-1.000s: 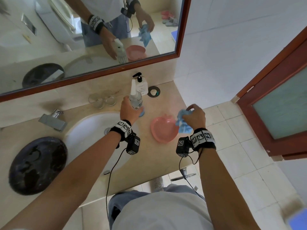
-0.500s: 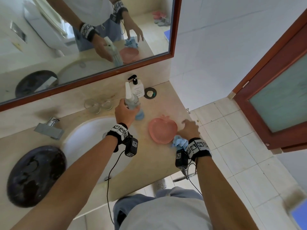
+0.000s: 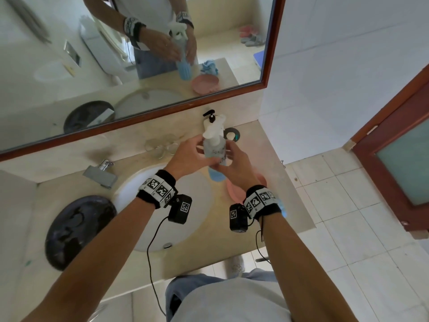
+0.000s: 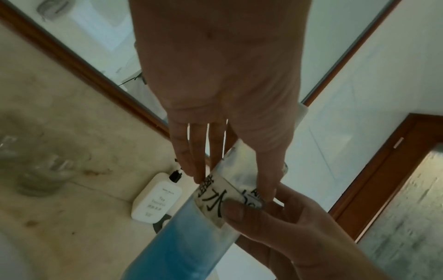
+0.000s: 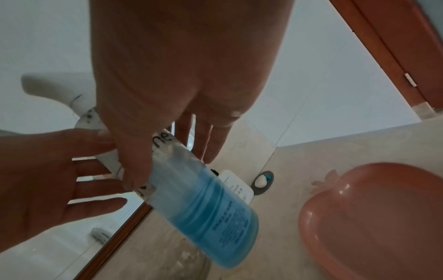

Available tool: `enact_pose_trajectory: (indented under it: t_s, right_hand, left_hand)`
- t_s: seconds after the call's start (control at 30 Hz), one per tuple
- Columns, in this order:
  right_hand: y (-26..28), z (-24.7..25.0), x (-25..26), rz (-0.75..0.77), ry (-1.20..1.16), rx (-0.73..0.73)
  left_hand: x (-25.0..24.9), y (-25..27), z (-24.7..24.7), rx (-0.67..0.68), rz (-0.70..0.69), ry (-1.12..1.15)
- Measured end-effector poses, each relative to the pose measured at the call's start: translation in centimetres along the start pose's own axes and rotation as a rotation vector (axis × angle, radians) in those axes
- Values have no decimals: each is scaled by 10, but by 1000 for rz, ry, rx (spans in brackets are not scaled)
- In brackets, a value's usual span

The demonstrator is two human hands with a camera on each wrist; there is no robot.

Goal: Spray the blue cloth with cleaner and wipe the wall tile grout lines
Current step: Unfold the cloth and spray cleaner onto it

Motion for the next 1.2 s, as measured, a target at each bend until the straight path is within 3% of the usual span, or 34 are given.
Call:
enact_pose_trajectory:
  t_s: [0.33,0.8,1.03,1.2]
  right_hand:
    - [2,-5,4,15,-50,-11]
    - [11,-7,8,86,43,-226]
    - [9,-2,14,56,-21,-212]
    - [9,-1,14,32,-18,-224]
  left_hand:
    - [-14,6,9,-9,-56,272]
    - [-34,18,-6,-327,-69,235]
    - [-44,7,7,-127,-68,223]
    - [-35,5,7,-299,22,234]
Point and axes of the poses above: each hand's wrist, its own y-axis away from the middle knuckle, its own z-axis out of the back of the hand, x = y × z, the point moved 4 cm from there along -y, towards the middle knuckle, and after that the axes turned 6 degrees about z, right-handed, at the moved point
